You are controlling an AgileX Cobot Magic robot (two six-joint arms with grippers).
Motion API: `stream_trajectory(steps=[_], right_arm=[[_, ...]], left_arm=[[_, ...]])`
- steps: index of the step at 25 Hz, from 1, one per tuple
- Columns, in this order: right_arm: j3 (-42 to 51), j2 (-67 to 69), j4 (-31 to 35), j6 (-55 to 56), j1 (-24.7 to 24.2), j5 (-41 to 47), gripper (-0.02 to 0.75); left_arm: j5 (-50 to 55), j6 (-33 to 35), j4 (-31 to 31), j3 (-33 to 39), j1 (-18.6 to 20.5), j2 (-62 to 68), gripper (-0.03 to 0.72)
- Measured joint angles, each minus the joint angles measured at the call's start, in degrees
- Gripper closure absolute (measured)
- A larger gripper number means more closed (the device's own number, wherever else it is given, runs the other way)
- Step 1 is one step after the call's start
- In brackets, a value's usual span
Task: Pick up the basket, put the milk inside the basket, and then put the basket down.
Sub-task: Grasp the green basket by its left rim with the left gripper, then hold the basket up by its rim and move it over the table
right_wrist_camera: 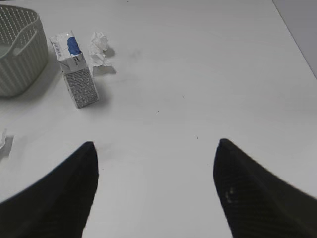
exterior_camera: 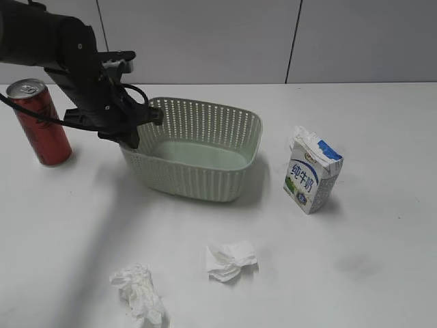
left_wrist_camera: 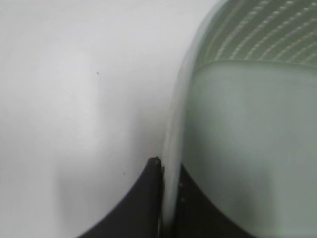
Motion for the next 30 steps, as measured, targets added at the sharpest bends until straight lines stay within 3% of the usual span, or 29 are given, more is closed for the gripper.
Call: stream_trajectory(steps=[11, 25, 30], right_arm=[[0.0, 0.0, 0.0, 0.0, 0.0, 0.0, 0.183], [-0.5, -0.1, 0.0, 0.0, 0.0, -0.7, 0.181], [-3.6, 3.6, 1.9, -0.6, 0.0, -10.0, 0.078]], left_arm=[[5.1, -6.4, 0.9, 0.0, 0.0, -2.0, 0.685], [9.7, -7.0, 0.9, 0.0, 0.0, -7.6, 0.685], [9.8, -7.0, 0.9, 0.0, 0.0, -7.6, 0.685]])
